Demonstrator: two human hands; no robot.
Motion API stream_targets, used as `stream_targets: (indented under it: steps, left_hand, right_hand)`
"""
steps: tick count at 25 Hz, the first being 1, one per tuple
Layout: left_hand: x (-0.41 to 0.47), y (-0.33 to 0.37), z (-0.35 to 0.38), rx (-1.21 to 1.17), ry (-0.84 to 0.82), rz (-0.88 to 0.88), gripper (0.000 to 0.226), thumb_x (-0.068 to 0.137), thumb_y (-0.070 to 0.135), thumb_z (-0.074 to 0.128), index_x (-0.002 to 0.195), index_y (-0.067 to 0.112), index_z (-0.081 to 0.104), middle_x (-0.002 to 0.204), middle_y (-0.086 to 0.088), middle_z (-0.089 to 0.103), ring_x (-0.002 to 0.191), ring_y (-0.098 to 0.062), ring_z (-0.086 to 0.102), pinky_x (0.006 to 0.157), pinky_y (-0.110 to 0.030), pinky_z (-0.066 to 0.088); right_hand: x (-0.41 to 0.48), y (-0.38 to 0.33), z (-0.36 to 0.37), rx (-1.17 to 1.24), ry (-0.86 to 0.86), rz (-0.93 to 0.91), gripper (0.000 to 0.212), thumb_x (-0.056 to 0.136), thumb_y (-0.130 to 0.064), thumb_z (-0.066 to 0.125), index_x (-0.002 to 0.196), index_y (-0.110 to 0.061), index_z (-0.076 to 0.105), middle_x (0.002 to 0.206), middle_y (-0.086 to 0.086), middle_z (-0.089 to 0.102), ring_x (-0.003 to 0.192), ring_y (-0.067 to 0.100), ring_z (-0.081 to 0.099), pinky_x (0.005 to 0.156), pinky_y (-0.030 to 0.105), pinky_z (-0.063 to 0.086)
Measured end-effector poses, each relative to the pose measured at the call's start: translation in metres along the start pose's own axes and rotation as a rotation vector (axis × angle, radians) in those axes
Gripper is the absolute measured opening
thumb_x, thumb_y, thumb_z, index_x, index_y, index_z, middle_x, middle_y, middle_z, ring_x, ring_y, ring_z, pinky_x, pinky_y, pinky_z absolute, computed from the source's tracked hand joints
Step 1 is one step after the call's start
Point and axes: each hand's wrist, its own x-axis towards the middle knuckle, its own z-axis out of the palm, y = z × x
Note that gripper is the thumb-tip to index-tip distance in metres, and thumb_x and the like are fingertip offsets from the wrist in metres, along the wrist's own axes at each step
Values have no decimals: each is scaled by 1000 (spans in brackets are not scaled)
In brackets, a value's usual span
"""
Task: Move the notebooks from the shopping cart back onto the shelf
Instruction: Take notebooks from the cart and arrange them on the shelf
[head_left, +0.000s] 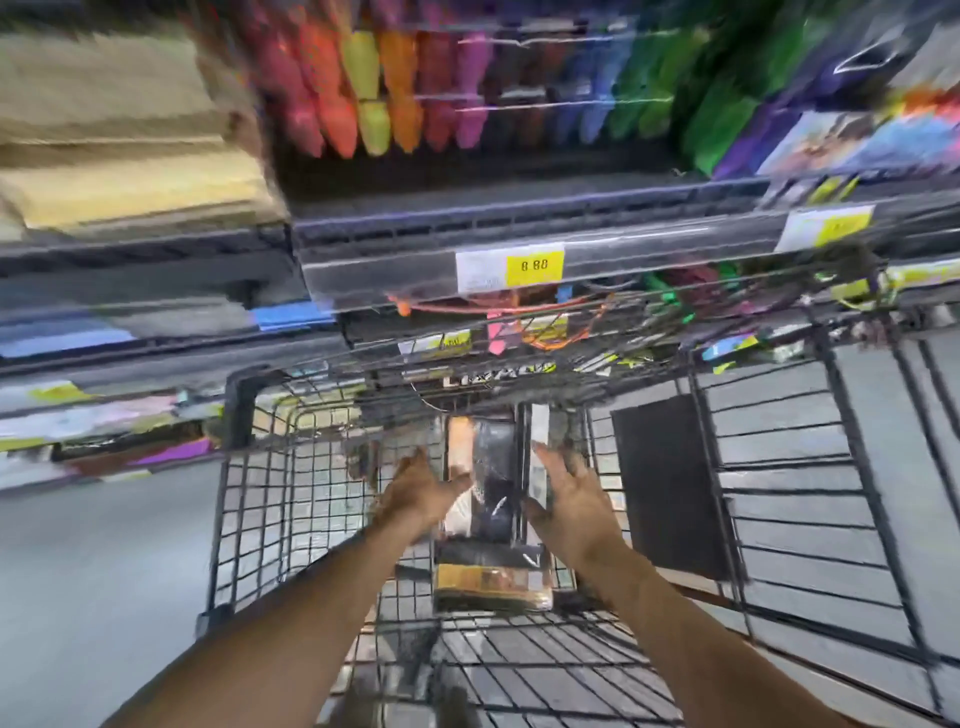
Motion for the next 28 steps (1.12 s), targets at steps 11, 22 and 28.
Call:
stream_targets:
  steps: [11, 22, 28]
  left_hand:
    - [63, -13, 33, 37, -4, 18, 79, 79, 62, 74, 130, 9, 46, 138, -16, 54, 115, -32, 56, 79, -33, 46]
    - [13, -75, -47, -164, 98, 131, 43, 88, 30, 77, 127, 18, 61, 113, -3, 74, 83, -12, 70, 72, -27, 56]
    - [-1, -103, -55, -78, 260, 133, 22, 92, 26, 70, 113, 22, 62, 97, 2, 70, 81, -15, 68, 67, -28, 55]
  right_hand:
    - [35, 29, 46, 97, -12, 16, 86, 82, -57, 58, 154, -49, 10, 160, 11, 31, 141, 33, 40, 117, 51, 36]
    - [18, 1, 37, 29, -132, -51, 62, 103, -41, 43, 158, -24, 20, 150, 11, 41, 128, 25, 45, 115, 41, 35]
    - [52, -27, 69, -593, -252, -308, 72, 101, -17, 37, 160, -9, -4, 169, 16, 0, 155, 34, 4, 127, 49, 9]
